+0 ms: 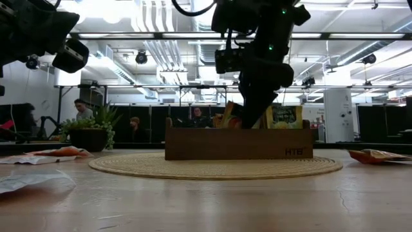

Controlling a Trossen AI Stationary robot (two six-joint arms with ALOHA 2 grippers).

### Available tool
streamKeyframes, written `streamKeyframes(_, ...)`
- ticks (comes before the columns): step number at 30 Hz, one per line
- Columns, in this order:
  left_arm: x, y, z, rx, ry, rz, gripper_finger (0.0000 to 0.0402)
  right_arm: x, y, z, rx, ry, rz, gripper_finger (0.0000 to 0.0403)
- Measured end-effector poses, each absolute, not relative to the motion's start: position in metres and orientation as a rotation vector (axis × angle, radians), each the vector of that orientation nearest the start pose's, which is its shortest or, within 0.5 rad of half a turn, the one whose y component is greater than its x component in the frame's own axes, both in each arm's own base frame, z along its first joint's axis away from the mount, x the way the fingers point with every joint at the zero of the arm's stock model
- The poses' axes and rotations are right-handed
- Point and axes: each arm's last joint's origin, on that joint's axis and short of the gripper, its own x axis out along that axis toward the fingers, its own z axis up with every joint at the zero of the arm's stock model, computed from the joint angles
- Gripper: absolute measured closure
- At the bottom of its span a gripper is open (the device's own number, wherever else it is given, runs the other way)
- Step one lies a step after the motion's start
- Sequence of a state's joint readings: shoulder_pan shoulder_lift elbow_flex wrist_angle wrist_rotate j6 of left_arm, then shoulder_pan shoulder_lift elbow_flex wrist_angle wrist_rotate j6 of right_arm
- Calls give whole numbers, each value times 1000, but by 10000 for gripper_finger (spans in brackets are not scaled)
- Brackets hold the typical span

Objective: Pick & Place Tea
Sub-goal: Put the bottom yellow tea bag into the middle of the wooden organizer

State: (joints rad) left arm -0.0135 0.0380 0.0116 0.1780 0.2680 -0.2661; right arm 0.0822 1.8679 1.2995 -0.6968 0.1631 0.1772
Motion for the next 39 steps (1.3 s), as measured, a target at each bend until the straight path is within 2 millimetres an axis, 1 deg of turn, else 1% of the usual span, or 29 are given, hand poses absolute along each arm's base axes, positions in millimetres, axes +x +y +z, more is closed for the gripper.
streamKeyframes(7, 97, -9, 181, -244, -112, -299, 402, 364, 25, 188, -20, 1246, -168, 387)
streamKeyframes(8, 97, -9, 182, -244, -113, -300, 402, 363, 25, 190, -24, 1253, -166, 390)
streamKeyframes(13, 97, -9, 182, -244, -113, -299, 402, 365, 25, 195, -26, 1262, -165, 394)
streamKeyframes(23, 97, -9, 181, -244, -112, -299, 402, 372, 27, 214, -49, 1239, -105, 394)
streamKeyframes(26, 97, -9, 182, -244, -112, -299, 402, 373, 27, 215, -46, 1249, -90, 394)
streamKeyframes(33, 97, -9, 181, -244, -112, -299, 402, 368, 26, 214, -66, 1311, -99, 394)
streamKeyframes(39, 97, -9, 182, -244, -113, -299, 401, 368, 24, 214, -71, 1307, -96, 394)
